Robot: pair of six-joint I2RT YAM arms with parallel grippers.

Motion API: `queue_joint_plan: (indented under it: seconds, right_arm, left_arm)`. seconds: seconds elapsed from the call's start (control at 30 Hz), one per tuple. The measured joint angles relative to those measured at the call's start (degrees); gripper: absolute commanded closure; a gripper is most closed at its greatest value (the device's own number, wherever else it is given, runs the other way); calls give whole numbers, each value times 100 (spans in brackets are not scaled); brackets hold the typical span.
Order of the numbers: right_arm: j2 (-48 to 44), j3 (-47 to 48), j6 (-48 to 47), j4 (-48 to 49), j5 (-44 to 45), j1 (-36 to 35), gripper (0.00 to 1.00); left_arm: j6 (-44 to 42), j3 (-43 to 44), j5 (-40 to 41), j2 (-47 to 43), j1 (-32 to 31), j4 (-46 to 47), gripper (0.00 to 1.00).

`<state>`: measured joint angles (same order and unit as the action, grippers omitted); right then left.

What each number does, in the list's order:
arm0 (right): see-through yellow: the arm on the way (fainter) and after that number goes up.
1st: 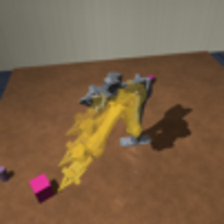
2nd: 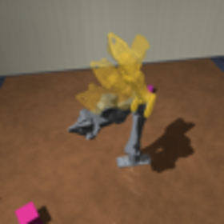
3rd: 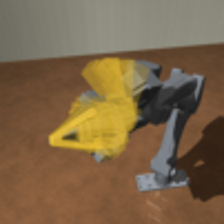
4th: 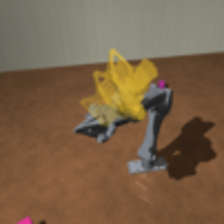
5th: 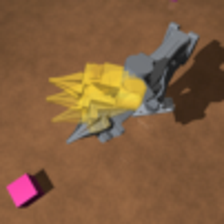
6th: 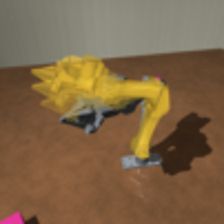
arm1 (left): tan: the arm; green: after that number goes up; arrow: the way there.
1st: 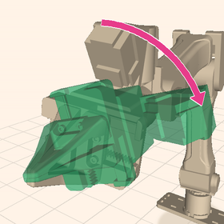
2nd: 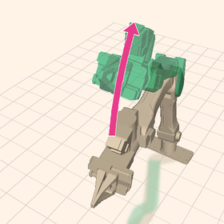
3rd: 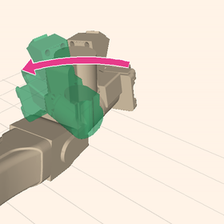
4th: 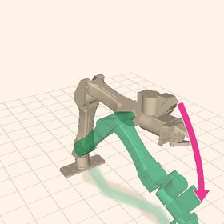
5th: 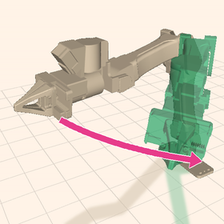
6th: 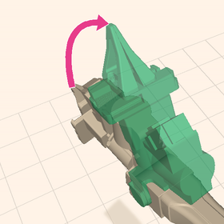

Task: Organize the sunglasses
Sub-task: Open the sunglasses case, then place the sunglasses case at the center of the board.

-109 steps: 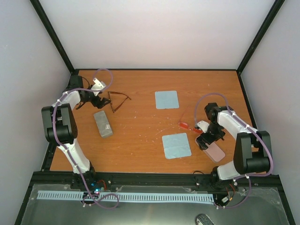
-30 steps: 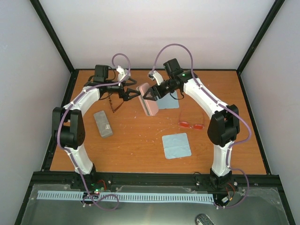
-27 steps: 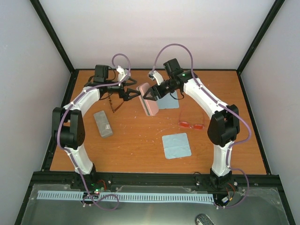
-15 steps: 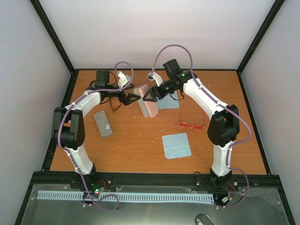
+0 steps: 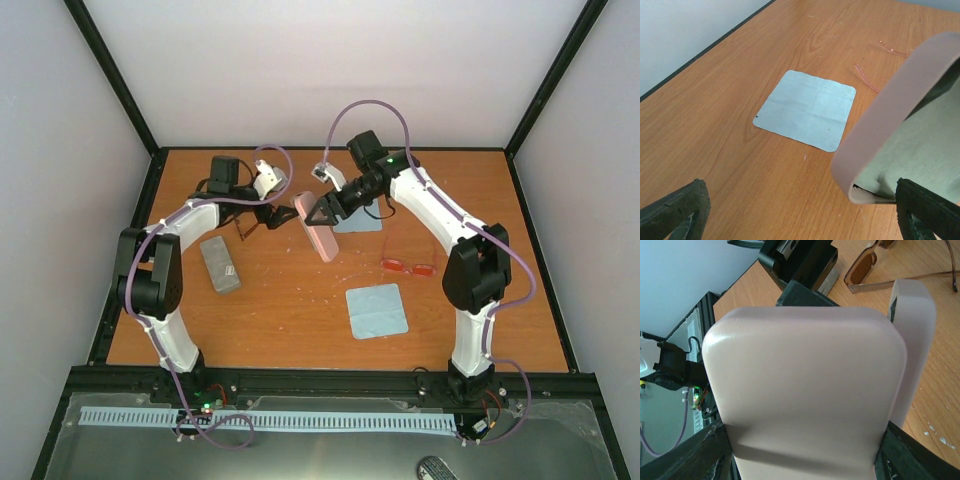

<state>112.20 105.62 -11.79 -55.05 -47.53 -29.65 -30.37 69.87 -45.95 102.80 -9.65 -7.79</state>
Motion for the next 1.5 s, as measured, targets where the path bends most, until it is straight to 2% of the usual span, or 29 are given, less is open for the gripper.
queue_joint_plan:
  seconds: [0.2,0.47,0.63,0.67,0.87,1.07,1.17,1.23,1.27,1.3,1.33,1.5]
  right_arm:
    - [72,-4,-92,-42,-59,101,75]
    - [1488,579,-275,-380,-623,400,72]
    - [2151,737,-164,-387,-1038,450,67]
    - [2205,745,-138,-387,-1104,448,61]
    - [2315,772,-39,-391,-1204,448,39]
    - [2559,911,63,-442,-1126,448,33]
    - [2686,1023,142,-492,-1143,446,27]
    - [2691,1051,168,-527,-1121,444,14]
    - [2693,1060,133,-533,-1071,437,13]
    - [2693,1062,166,-555,-1012,433,3]
    - [2697,1060,140,-575,-942,426,0]
    - [2758,1060,94,-625,-691,417,0]
  left_arm:
    - [94,-7,144,-13,59,-26,1]
    - [232,4,260,-450,1537,-481,1]
    - [94,-55,343,-706,1805,-688,1]
    - [72,-101,348,-734,1799,-708,1]
    - [33,-328,343,-761,1792,-898,1]
    - [11,-328,330,-761,1792,-903,1]
    - [-15,-328,330,-761,1792,-903,0]
    - [-20,-328,328,-761,1792,-901,0]
    - [-22,-328,323,-761,1792,-901,0]
    - [-22,-328,319,-761,1792,-901,1]
    - [-22,-328,315,-761,1792,-903,1]
    - [-22,-328,286,-761,1792,-898,0]
